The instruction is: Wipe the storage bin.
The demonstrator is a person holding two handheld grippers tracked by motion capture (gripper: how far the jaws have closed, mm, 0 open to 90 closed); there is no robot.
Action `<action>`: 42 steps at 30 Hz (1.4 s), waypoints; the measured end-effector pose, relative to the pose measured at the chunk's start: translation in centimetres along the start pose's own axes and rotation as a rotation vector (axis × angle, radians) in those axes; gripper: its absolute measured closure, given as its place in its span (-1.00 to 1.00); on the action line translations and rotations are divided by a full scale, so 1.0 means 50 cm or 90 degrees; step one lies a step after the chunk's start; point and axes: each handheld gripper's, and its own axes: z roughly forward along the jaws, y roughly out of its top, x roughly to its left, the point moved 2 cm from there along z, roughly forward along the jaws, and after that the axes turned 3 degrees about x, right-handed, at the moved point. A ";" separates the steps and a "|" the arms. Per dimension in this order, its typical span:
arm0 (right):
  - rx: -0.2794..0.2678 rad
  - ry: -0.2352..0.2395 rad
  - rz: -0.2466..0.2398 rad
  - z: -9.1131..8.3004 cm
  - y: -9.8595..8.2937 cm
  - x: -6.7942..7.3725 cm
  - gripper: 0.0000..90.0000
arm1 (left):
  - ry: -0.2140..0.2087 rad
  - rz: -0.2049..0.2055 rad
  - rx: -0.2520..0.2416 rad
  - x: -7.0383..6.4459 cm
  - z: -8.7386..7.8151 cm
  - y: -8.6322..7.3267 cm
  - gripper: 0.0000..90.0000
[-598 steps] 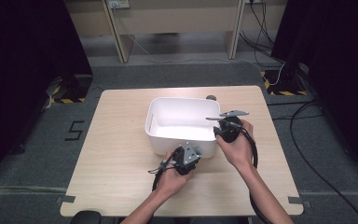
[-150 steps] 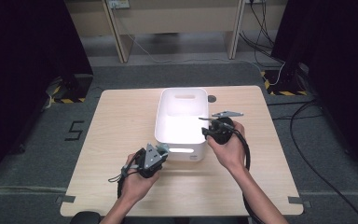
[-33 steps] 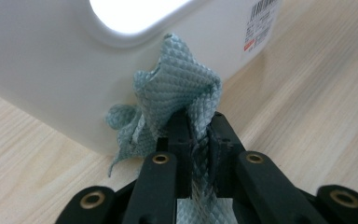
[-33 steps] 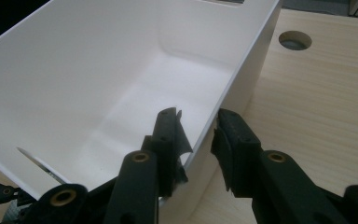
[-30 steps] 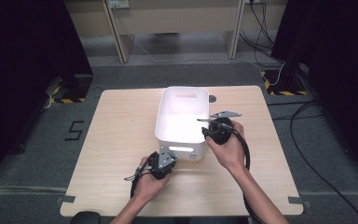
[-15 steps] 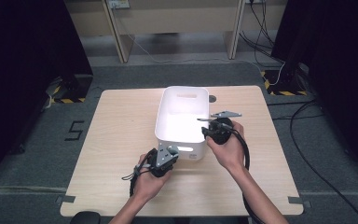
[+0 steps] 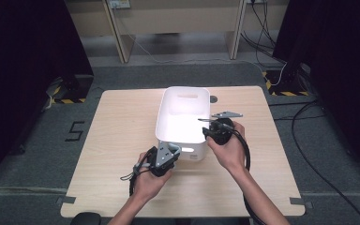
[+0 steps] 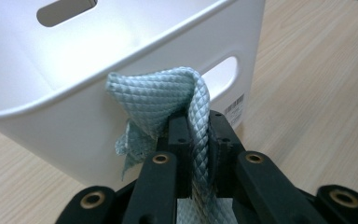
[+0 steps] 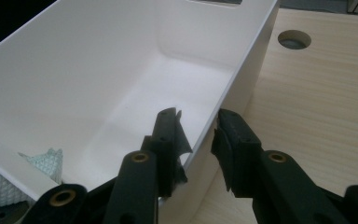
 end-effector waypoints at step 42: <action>-0.004 -0.007 -0.009 -0.001 0.000 0.012 0.56 | 0.009 0.011 -0.002 -0.007 -0.009 0.041 0.82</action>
